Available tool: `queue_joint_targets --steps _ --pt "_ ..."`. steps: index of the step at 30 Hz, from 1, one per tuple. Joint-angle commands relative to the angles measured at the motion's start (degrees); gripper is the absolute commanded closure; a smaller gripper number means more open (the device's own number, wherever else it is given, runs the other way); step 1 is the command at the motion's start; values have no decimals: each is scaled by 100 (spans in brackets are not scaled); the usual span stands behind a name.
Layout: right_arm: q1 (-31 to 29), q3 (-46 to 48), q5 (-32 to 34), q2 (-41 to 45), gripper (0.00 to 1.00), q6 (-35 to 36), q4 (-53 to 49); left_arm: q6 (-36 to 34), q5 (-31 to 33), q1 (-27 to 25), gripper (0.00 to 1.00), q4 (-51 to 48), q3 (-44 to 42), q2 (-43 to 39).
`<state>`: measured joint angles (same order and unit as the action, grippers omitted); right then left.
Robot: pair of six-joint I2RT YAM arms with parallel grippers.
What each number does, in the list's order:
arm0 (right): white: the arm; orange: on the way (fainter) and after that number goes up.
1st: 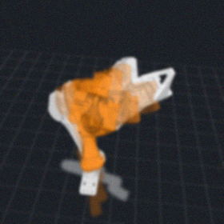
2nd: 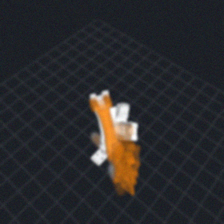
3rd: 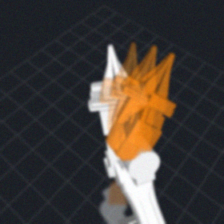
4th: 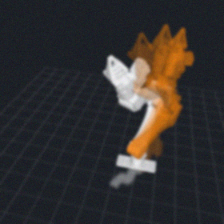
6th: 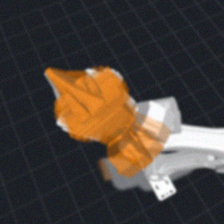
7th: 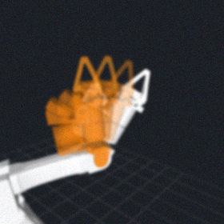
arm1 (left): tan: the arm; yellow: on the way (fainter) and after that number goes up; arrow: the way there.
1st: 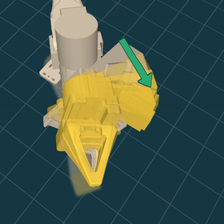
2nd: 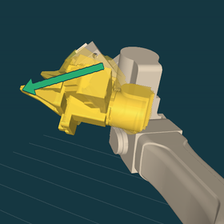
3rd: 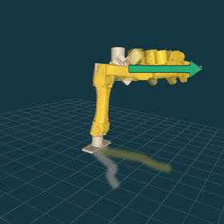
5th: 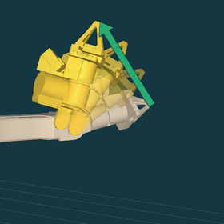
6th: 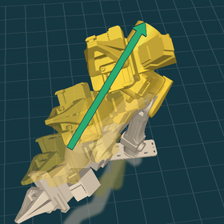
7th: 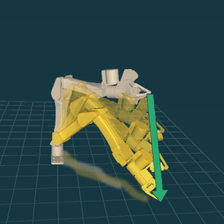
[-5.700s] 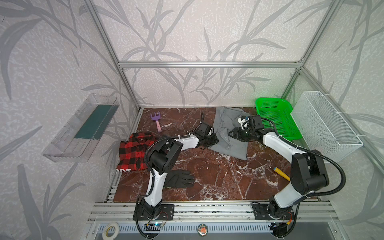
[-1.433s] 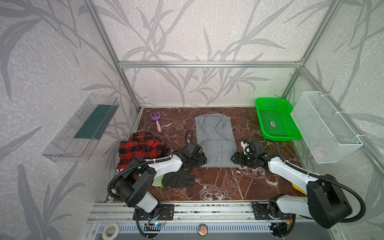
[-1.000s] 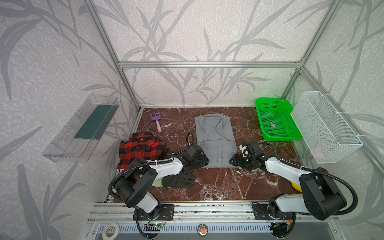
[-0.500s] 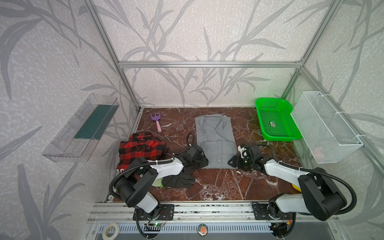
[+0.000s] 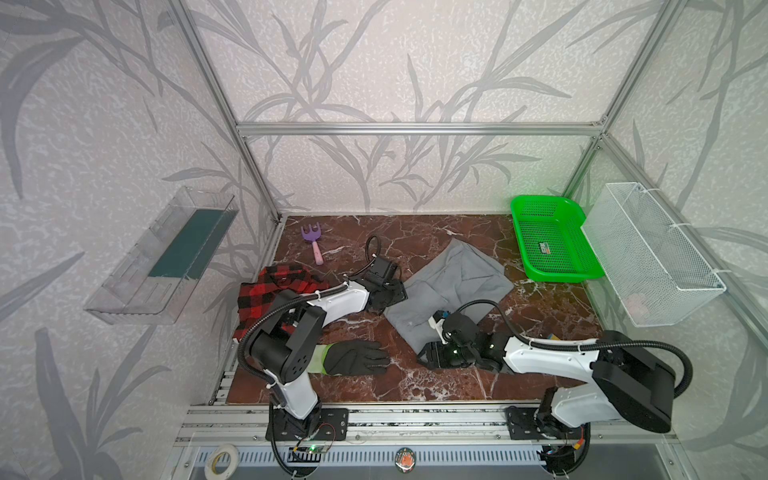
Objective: Fold and stack the long sleeve shirts
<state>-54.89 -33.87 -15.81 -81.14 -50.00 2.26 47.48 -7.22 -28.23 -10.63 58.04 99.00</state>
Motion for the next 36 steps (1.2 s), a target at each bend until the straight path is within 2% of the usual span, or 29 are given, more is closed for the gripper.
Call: queue_joint_targets --steps 1,3,5,9,12,15,20,22,25,26,36 --pt "15 -352 926 327 30 293 -1381 -206 100 153 29 -642 260 -238" --pt "167 -462 1582 701 27 502 -2403 -251 275 147 26 -965 313 -497" --pt "480 -406 1885 1164 26 815 -2735 -228 307 146 24 -1173 242 -773" --pt "1297 -528 1801 1854 25 1525 -3151 -187 293 150 22 -1469 33 -1165" --pt "1983 -869 1525 1821 24 2140 -3146 -98 246 145 21 -1624 -223 -1429" --pt "2582 -1474 1219 1172 24 2657 -2938 41 160 93 21 -1570 -615 -1648" --pt "3231 -2987 1438 -505 27 3280 -3043 285 84 -168 21 -1353 -1099 -1693" --pt "3490 -3411 1445 -1113 30 3322 -2977 362 77 -297 21 -1271 -1211 -1663" --pt "3852 -4102 926 -2022 44 3268 -3281 484 63 -462 21 -1118 -1312 -1594" --pt "3863 -4261 951 -2228 47 3303 -3284 498 63 -517 21 -1105 -1306 -1552" --pt "3941 -3956 1440 -2832 53 3116 -3024 544 11 -660 21 -919 -1106 -910"
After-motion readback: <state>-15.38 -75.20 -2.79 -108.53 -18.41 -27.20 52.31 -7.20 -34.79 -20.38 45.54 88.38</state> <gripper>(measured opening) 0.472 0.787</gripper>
